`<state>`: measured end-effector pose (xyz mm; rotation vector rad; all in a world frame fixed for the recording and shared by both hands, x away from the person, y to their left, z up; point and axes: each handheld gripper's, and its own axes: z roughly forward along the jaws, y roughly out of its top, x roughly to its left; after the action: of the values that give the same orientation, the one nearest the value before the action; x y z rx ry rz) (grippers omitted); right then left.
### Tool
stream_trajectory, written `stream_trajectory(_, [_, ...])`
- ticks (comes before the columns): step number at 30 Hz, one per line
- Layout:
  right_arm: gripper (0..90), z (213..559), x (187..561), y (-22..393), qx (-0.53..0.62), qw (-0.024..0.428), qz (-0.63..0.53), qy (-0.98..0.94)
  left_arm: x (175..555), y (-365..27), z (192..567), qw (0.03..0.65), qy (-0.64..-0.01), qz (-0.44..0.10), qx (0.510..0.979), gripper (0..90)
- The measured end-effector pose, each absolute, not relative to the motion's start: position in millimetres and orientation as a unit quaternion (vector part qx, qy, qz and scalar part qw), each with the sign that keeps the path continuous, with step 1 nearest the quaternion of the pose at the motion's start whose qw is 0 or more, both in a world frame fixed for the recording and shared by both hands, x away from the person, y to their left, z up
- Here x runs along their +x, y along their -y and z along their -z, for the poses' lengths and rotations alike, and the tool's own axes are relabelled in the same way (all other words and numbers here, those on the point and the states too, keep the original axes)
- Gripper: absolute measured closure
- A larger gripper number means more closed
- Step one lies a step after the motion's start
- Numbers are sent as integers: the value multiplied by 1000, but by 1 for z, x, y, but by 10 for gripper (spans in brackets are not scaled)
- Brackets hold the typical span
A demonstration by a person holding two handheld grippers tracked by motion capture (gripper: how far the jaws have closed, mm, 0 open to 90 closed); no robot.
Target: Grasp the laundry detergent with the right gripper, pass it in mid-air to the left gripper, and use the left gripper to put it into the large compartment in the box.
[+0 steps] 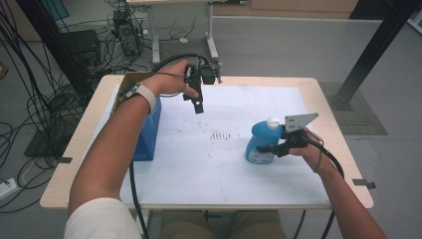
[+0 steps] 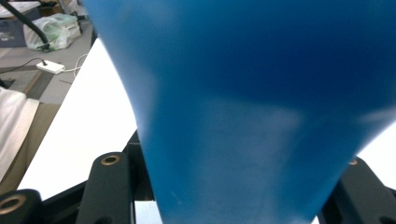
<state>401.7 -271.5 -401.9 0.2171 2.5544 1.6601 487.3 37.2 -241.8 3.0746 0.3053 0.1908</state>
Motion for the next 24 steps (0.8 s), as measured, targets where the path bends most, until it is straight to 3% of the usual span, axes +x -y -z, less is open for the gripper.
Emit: stream_trajectory(24, [432, 353, 391, 260, 59, 34, -547, -835, 437, -38, 204, 50, -95, -73, 992, 66])
